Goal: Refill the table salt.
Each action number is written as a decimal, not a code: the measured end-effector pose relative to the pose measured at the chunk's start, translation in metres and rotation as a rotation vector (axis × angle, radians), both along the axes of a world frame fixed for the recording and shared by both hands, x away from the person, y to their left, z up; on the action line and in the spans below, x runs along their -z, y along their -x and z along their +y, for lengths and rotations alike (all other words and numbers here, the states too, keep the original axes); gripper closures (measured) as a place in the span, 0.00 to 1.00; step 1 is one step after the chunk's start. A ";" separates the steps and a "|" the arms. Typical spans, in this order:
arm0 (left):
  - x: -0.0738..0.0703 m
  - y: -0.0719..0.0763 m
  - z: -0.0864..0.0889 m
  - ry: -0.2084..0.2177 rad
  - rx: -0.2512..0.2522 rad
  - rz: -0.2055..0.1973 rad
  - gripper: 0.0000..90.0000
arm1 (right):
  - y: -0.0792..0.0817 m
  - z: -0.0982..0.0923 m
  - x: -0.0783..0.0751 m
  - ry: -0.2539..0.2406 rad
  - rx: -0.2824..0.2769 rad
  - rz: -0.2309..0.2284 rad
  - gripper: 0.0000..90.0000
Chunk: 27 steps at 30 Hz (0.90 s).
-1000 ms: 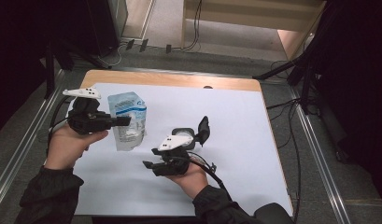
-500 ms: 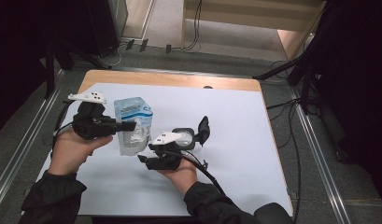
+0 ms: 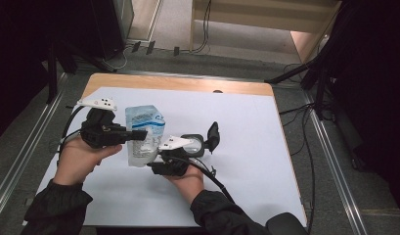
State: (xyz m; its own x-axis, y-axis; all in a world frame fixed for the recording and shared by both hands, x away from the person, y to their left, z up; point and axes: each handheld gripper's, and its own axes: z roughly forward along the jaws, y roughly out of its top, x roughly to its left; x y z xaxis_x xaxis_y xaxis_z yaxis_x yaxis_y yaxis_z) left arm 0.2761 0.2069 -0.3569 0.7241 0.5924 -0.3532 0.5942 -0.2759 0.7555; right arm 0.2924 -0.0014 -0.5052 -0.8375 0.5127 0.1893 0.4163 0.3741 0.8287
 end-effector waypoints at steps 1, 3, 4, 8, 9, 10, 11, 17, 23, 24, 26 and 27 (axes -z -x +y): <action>0.000 0.000 0.000 0.005 -0.004 0.001 1.00 | 0.001 0.000 0.000 0.002 -0.001 -0.003 0.53; 0.000 -0.001 0.001 0.009 -0.005 0.003 1.00 | 0.001 0.000 0.000 -0.001 -0.003 -0.004 0.53; 0.000 -0.001 0.002 0.009 -0.009 0.002 1.00 | 0.002 0.000 -0.001 -0.004 -0.006 -0.002 0.54; 0.001 -0.001 0.002 0.008 -0.017 0.003 1.00 | 0.005 0.001 -0.002 -0.002 -0.039 -0.023 0.56; 0.001 -0.002 0.003 0.008 -0.018 0.003 1.00 | 0.007 0.001 -0.002 -0.001 -0.046 -0.026 0.55; 0.001 -0.002 0.002 0.009 -0.023 0.002 1.00 | 0.008 0.002 -0.002 0.000 -0.053 -0.031 0.56; 0.002 -0.002 0.002 0.015 -0.021 0.005 1.00 | 0.009 0.002 -0.002 -0.001 -0.060 -0.029 0.55; 0.005 -0.004 0.000 0.016 -0.033 0.009 1.00 | 0.016 0.006 -0.002 -0.007 -0.110 -0.038 0.57; 0.007 -0.005 -0.004 0.021 -0.031 0.006 1.00 | 0.025 0.010 -0.002 -0.019 -0.168 -0.055 0.56; 0.007 -0.005 -0.004 0.026 -0.026 0.008 1.00 | 0.027 0.010 -0.003 -0.019 -0.180 -0.061 0.56; 0.008 -0.005 -0.006 0.025 -0.023 0.006 1.00 | 0.029 0.011 -0.004 -0.017 -0.191 -0.070 0.56; 0.009 -0.005 -0.007 0.022 -0.023 0.003 1.00 | 0.030 0.011 -0.004 -0.015 -0.190 -0.074 0.56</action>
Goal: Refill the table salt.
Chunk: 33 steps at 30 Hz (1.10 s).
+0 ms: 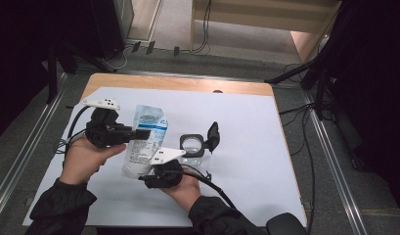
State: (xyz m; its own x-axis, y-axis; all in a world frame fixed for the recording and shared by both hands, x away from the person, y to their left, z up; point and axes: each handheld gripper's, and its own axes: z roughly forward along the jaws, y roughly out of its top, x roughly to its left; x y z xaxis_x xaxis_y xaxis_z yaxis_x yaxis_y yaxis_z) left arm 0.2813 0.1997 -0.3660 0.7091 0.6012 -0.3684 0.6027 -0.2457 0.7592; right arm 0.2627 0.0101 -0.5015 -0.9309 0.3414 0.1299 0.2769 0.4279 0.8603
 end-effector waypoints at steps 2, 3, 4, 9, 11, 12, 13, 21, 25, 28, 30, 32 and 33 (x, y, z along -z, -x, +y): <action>0.001 -0.001 -0.002 -0.011 0.004 0.004 0.98 | 0.000 0.000 0.000 0.006 -0.003 -0.006 0.56; 0.003 -0.001 -0.003 -0.017 0.014 0.004 0.98 | 0.001 -0.001 0.000 0.010 -0.003 -0.011 0.56; 0.005 -0.002 -0.005 -0.016 0.018 0.015 0.96 | 0.001 -0.001 -0.001 0.011 -0.006 -0.018 0.56; 0.008 -0.004 -0.012 -0.003 0.046 0.029 1.00 | 0.004 -0.003 -0.003 0.006 -0.014 -0.029 0.56; 0.009 -0.005 -0.015 -0.016 0.051 0.021 1.00 | 0.005 -0.004 -0.003 0.008 -0.012 -0.027 0.56; 0.009 -0.005 -0.017 -0.017 0.053 0.019 1.00 | 0.005 -0.005 -0.002 0.005 -0.009 -0.025 0.56; 0.010 -0.006 -0.018 -0.015 0.056 0.020 1.00 | 0.005 -0.006 -0.002 0.003 -0.005 -0.022 0.55; 0.015 -0.015 -0.032 -0.015 0.067 0.021 1.00 | 0.007 -0.016 -0.001 0.003 0.033 -0.018 0.55; 0.018 -0.018 -0.043 -0.029 0.091 0.025 1.00 | 0.007 -0.022 0.002 0.003 0.051 -0.005 0.55; 0.020 -0.022 -0.049 -0.048 0.092 0.029 1.00 | 0.008 -0.027 0.004 0.003 0.068 0.005 0.55; 0.021 -0.024 -0.053 -0.052 0.104 0.029 1.00 | 0.008 -0.030 0.005 0.006 0.081 0.004 0.54; 0.021 -0.025 -0.056 -0.057 0.107 0.031 1.00 | 0.009 -0.031 0.005 -0.002 0.087 0.004 0.51; 0.022 -0.026 -0.057 -0.057 0.114 0.031 1.00 | 0.010 -0.032 0.005 0.001 0.096 -0.003 0.49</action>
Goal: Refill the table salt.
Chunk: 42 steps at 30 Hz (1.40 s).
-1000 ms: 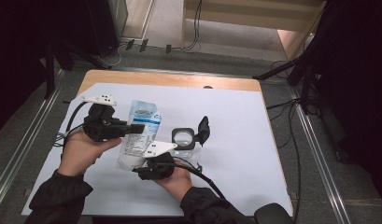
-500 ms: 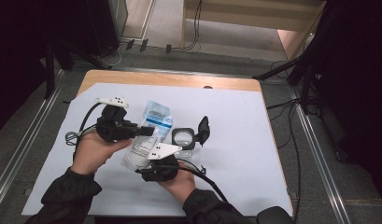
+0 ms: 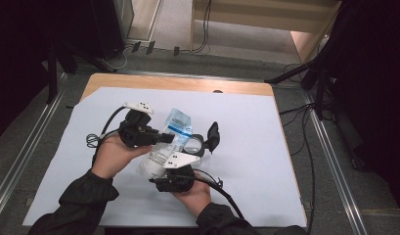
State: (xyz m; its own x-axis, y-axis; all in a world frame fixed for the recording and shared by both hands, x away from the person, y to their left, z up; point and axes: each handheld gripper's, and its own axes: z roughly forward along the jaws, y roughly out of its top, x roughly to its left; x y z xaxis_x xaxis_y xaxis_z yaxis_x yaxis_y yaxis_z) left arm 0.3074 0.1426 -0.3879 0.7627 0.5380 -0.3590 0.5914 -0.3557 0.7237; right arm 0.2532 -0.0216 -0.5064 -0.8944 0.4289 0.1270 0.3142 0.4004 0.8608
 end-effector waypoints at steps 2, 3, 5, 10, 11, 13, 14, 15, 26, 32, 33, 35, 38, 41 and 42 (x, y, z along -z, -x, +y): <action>0.002 -0.001 -0.003 0.001 0.001 0.000 1.00 | 0.001 -0.001 -0.001 0.001 0.008 -0.012 0.48; 0.002 -0.002 -0.004 -0.002 0.000 0.004 1.00 | 0.002 -0.001 -0.001 -0.001 0.010 -0.014 0.48; 0.003 -0.004 -0.006 -0.010 0.007 0.001 1.00 | 0.003 -0.002 -0.001 -0.003 0.008 -0.011 0.51; 0.007 -0.008 -0.010 -0.018 0.004 0.001 1.00 | 0.000 -0.006 0.001 -0.001 0.016 0.018 0.53; 0.008 -0.009 -0.011 -0.015 0.007 0.004 1.00 | 0.000 -0.006 0.002 -0.004 0.013 0.027 0.54; 0.010 -0.011 -0.012 -0.015 0.000 0.012 1.00 | -0.001 -0.007 0.002 -0.009 0.010 0.045 0.54; 0.012 -0.012 -0.013 -0.018 0.003 0.014 1.00 | -0.001 -0.008 0.003 -0.011 0.011 0.053 0.54; 0.013 -0.013 -0.014 -0.020 0.003 0.015 1.00 | -0.002 -0.008 0.003 -0.016 0.011 0.063 0.54; 0.021 -0.017 -0.018 -0.052 0.035 0.046 0.94 | -0.003 -0.010 0.008 -0.056 0.007 0.133 0.55; 0.026 -0.017 -0.014 -0.030 0.037 0.075 0.89 | -0.003 -0.011 0.009 -0.059 0.013 0.139 0.56; 0.027 -0.018 -0.013 -0.030 0.038 0.077 0.88 | -0.003 -0.011 0.009 -0.061 0.012 0.141 0.56; 0.027 -0.018 -0.012 -0.032 0.040 0.081 0.87 | -0.003 -0.011 0.010 -0.062 0.013 0.141 0.56; 0.027 -0.018 -0.012 -0.031 0.043 0.096 0.85 | -0.003 -0.011 0.010 -0.067 0.009 0.144 0.56; 0.026 -0.018 -0.010 -0.037 0.043 0.103 0.84 | -0.002 -0.011 0.011 -0.073 0.005 0.151 0.56; 0.026 -0.018 -0.010 -0.036 0.041 0.102 0.84 | -0.002 -0.011 0.011 -0.077 0.007 0.152 0.56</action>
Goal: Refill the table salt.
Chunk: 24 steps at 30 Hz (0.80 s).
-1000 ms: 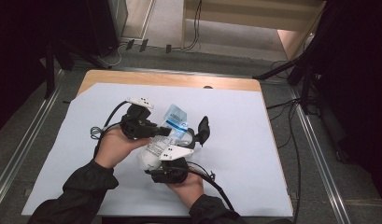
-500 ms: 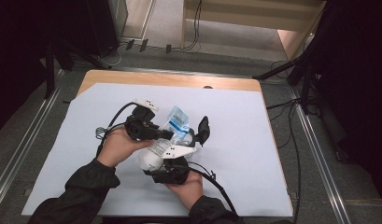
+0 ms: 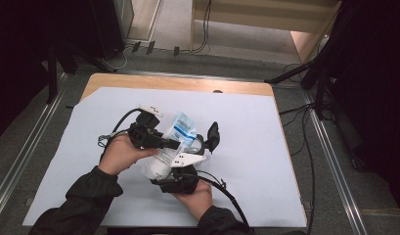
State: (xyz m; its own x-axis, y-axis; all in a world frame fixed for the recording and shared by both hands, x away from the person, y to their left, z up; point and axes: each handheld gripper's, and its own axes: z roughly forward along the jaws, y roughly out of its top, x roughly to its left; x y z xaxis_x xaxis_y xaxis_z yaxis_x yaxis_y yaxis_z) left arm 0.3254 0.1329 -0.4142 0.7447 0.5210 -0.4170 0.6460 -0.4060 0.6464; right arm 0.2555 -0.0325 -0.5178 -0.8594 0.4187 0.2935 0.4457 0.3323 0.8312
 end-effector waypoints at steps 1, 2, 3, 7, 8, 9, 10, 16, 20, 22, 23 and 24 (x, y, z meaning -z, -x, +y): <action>0.000 0.000 0.001 0.008 -0.003 0.006 0.84 | 0.000 0.000 0.000 -0.003 -0.001 0.002 0.56; 0.000 0.000 0.001 0.016 -0.003 0.006 0.84 | 0.000 -0.001 0.000 -0.006 -0.002 0.000 0.56; -0.001 -0.001 0.002 0.010 -0.008 -0.001 0.85 | 0.000 -0.001 0.000 -0.005 0.000 -0.003 0.56; -0.002 0.001 -0.001 -0.001 -0.021 -0.019 0.98 | 0.000 -0.001 -0.002 -0.004 -0.002 -0.006 0.56; -0.002 0.002 -0.002 -0.010 -0.025 -0.029 0.99 | 0.000 -0.001 -0.002 -0.002 -0.003 -0.006 0.56; -0.003 0.004 -0.004 -0.030 -0.034 -0.042 1.00 | 0.000 -0.001 -0.003 -0.001 -0.003 -0.009 0.55; -0.003 0.004 -0.005 -0.039 -0.035 -0.043 1.00 | 0.000 0.000 -0.003 0.002 -0.003 -0.007 0.54; -0.003 0.006 -0.012 -0.067 -0.054 -0.060 1.00 | 0.002 0.003 -0.006 0.021 0.011 -0.025 0.48; -0.003 0.005 -0.013 -0.068 -0.051 -0.059 1.00 | 0.002 0.003 -0.007 0.015 0.013 0.005 0.52; -0.002 0.005 -0.013 -0.064 -0.055 -0.051 1.00 | 0.001 0.002 -0.006 0.005 0.011 0.014 0.54; -0.002 0.004 -0.012 -0.062 -0.051 -0.049 1.00 | 0.001 0.002 -0.006 0.000 0.009 0.018 0.54; -0.001 0.004 -0.012 -0.058 -0.051 -0.043 0.99 | 0.001 0.002 -0.006 -0.004 0.009 0.023 0.54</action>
